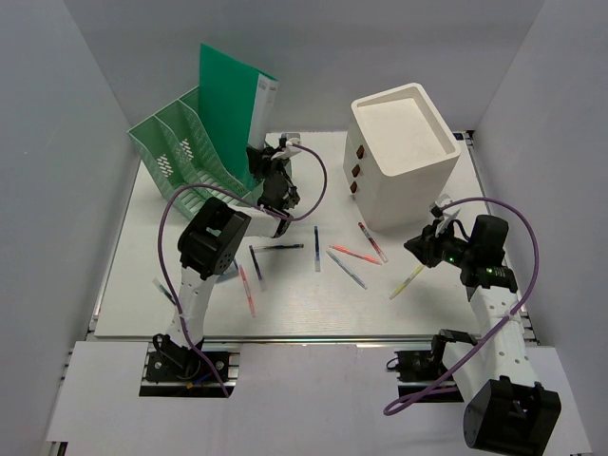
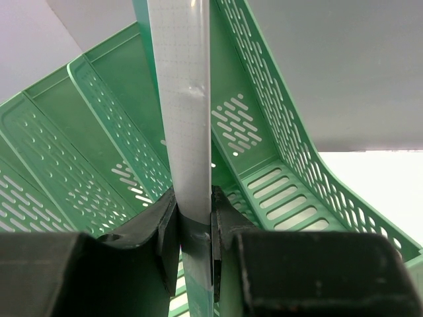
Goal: Organize the desk
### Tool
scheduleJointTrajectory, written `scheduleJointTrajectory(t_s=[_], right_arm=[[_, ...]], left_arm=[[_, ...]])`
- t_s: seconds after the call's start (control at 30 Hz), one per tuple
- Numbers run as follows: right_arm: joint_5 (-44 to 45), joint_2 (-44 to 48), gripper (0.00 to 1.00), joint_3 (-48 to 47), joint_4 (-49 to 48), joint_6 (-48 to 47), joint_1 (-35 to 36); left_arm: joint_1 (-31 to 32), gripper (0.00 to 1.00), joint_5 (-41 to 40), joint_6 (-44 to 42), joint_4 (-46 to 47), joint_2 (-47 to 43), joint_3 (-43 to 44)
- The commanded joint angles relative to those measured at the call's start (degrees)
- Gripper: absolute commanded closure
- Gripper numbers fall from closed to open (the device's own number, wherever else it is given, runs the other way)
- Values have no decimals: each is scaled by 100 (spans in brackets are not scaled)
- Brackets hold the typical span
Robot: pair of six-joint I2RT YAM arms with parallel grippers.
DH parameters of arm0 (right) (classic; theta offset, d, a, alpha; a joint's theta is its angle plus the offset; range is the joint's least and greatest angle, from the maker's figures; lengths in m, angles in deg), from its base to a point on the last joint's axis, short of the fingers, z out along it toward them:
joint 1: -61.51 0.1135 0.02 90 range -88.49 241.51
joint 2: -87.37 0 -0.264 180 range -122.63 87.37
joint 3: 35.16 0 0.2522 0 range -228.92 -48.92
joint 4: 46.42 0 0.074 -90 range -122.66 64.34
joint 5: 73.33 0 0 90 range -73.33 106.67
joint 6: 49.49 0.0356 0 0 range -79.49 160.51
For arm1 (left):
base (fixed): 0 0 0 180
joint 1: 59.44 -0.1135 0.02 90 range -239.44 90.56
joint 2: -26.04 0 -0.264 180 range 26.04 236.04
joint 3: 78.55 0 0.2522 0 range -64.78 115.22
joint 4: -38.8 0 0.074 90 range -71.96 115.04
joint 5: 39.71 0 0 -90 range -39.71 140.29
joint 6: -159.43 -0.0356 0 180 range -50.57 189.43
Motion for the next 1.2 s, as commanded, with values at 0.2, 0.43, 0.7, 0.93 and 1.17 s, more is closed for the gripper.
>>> scheduleJointTrajectory(t_s=[0.2, 0.43, 0.7, 0.93, 1.17], right_arm=[[-185, 4, 80, 56, -111, -113, 58], [-211, 40, 80, 48, -85, -113, 76], [-238, 127, 80, 47, -76, -113, 76], [-264, 215, 79, 56, -67, -95, 76], [-308, 286, 80, 39, -32, -113, 76]], left_arm=[[19, 100, 327, 136, 2751, -248, 131], [19, 78, 152, 241, 2751, -265, -10], [19, 36, -182, 382, 2751, -388, -387], [19, 27, -455, 408, 2558, -503, -467], [19, 26, -640, 1171, 1146, -889, -335]])
